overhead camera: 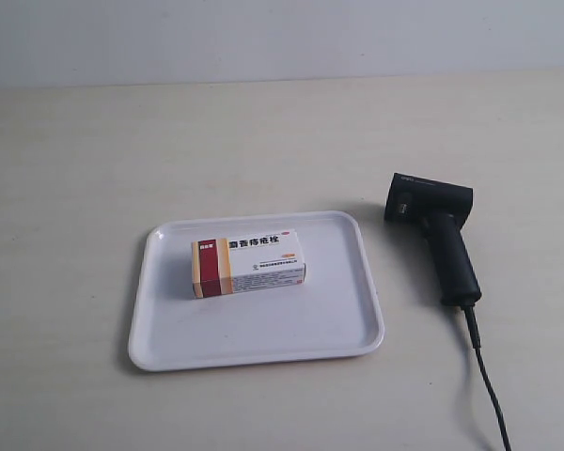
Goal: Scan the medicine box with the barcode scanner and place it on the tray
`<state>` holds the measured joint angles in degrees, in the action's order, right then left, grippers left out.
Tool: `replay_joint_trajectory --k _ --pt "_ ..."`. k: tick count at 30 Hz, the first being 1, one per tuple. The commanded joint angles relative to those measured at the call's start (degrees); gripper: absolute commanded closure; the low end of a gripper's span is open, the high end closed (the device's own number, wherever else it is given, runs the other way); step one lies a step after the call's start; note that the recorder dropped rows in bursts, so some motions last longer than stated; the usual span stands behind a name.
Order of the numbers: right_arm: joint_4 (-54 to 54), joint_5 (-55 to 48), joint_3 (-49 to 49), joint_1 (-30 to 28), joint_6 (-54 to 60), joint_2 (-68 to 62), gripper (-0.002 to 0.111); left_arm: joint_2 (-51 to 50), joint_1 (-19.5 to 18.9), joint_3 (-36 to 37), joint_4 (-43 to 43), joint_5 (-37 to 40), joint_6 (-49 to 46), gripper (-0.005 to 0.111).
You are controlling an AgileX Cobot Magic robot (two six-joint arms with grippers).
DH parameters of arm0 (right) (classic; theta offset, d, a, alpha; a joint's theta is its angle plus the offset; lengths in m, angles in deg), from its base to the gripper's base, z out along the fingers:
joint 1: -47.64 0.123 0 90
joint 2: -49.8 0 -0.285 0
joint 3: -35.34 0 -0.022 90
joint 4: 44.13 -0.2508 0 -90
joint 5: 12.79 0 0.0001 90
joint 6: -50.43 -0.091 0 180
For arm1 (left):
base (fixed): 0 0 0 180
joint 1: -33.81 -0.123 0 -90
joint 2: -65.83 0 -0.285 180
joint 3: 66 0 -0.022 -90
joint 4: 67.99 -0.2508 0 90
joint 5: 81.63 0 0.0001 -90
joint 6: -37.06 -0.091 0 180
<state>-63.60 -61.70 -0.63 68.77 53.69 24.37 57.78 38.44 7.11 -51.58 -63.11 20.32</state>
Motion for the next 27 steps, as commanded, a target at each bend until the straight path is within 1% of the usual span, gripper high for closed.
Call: replay_joint_trajectory --k 1,3,4,9,12,16,20,27 --pt "0.0 0.2 -0.3 -0.1 0.0 0.2 0.108 0.3 -0.1 4.1 -3.0 -4.0 7.6 0.107" --pt "0.0 0.2 -0.3 -0.1 0.0 0.2 0.108 0.3 -0.1 4.1 -4.7 -4.4 10.3 0.107" --pt "0.0 0.2 -0.3 -0.1 0.0 0.2 0.108 0.3 -0.1 4.1 -6.6 -2.8 11.4 0.107" --pt "0.0 0.2 -0.3 -0.1 0.0 0.2 0.108 0.3 -0.1 4.1 -10.6 -2.0 12.8 0.107" --pt "0.0 0.2 -0.3 -0.1 0.0 0.2 0.108 0.3 -0.1 4.1 -11.5 1.1 15.5 0.107" --pt "0.0 0.2 -0.3 -0.1 0.0 0.2 0.108 0.3 -0.1 4.1 -11.9 1.8 16.0 0.107" --pt "0.0 0.2 -0.3 -0.1 0.0 0.2 0.108 0.3 -0.1 4.1 -14.0 1.8 16.0 0.107" --pt "0.0 0.2 -0.3 -0.1 0.0 0.2 0.108 0.3 -0.1 4.1 -14.1 1.8 16.0 0.107"
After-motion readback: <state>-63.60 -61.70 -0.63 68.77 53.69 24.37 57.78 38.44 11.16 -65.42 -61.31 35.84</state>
